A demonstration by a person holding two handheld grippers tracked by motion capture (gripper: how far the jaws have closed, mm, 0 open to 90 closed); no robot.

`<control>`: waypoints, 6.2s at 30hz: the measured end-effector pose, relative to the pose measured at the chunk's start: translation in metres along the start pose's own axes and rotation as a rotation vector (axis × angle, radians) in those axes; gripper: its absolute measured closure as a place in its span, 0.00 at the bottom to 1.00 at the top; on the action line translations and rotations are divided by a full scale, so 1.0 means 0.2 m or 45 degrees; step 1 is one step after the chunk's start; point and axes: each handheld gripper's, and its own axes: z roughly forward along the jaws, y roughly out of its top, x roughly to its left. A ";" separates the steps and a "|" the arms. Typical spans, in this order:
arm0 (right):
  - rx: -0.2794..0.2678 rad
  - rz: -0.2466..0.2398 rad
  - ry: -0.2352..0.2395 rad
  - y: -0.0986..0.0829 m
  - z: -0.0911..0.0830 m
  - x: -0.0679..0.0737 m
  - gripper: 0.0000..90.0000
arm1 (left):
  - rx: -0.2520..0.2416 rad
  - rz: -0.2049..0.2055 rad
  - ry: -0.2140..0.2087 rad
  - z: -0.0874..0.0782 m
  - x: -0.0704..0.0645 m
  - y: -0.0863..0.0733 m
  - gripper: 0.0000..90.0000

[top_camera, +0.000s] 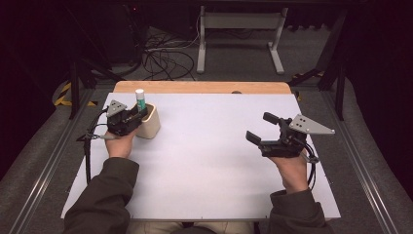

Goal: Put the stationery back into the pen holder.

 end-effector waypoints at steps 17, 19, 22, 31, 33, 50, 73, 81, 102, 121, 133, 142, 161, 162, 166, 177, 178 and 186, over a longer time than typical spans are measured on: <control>0.000 0.001 0.003 0.00 0.00 0.01 0.06 | 0.041 -0.006 0.012 0.02 -0.02 0.01 0.73; -0.001 0.001 0.003 0.00 0.00 0.01 0.06 | 0.048 -0.007 0.016 0.03 -0.02 0.01 0.73; -0.001 -0.001 0.005 0.00 0.00 0.01 0.06 | 0.051 -0.011 0.017 0.03 -0.02 0.02 0.72; 0.000 -0.002 0.008 0.00 0.00 0.01 0.06 | 0.104 -0.039 0.017 0.05 -0.02 0.04 0.72; 0.001 -0.003 0.008 0.00 0.00 0.01 0.06 | 0.106 -0.048 0.016 0.05 -0.02 0.04 0.72; 0.005 -0.002 0.016 0.00 0.01 0.01 0.06 | 0.121 -0.040 0.049 0.06 -0.03 0.04 0.71; -0.002 0.000 0.010 0.00 0.00 0.00 0.07 | 0.090 -0.061 0.027 0.05 -0.02 0.05 0.66; -0.003 0.000 0.008 0.00 0.00 0.00 0.07 | 0.064 -0.058 0.047 0.03 -0.02 0.06 0.59; -0.001 -0.003 0.011 0.00 0.00 0.01 0.07 | 0.024 -0.041 0.014 -0.02 -0.04 0.08 0.52; -0.003 -0.007 0.001 0.01 -0.01 0.01 0.06 | -0.058 -0.004 -0.088 -0.13 -0.13 0.13 0.36; -0.006 0.001 -0.008 0.00 -0.02 0.02 0.06 | -0.103 0.044 -0.141 -0.23 -0.22 0.14 0.24; -0.011 -0.004 -0.009 0.01 -0.02 0.01 0.06 | -0.112 0.084 -0.157 -0.29 -0.27 0.15 0.19; -0.020 -0.002 -0.007 0.01 -0.02 0.01 0.06 | -0.166 0.139 -0.230 -0.44 -0.37 0.14 0.14; -0.021 -0.004 -0.007 0.01 -0.02 0.01 0.06 | -0.163 0.140 -0.231 -0.45 -0.37 0.14 0.13; -0.022 -0.004 -0.008 0.01 -0.02 0.01 0.06 | -0.167 0.149 -0.240 -0.46 -0.38 0.13 0.13; -0.031 -0.001 -0.011 0.01 -0.03 0.01 0.06 | -0.196 0.148 -0.261 -0.51 -0.41 0.11 0.12; -0.030 -0.005 -0.012 0.01 -0.03 0.01 0.06 | -0.191 0.148 -0.262 -0.52 -0.42 0.11 0.12; -0.039 -0.005 -0.017 0.02 -0.05 0.01 0.06 | -0.203 0.146 -0.293 -0.56 -0.44 0.09 0.11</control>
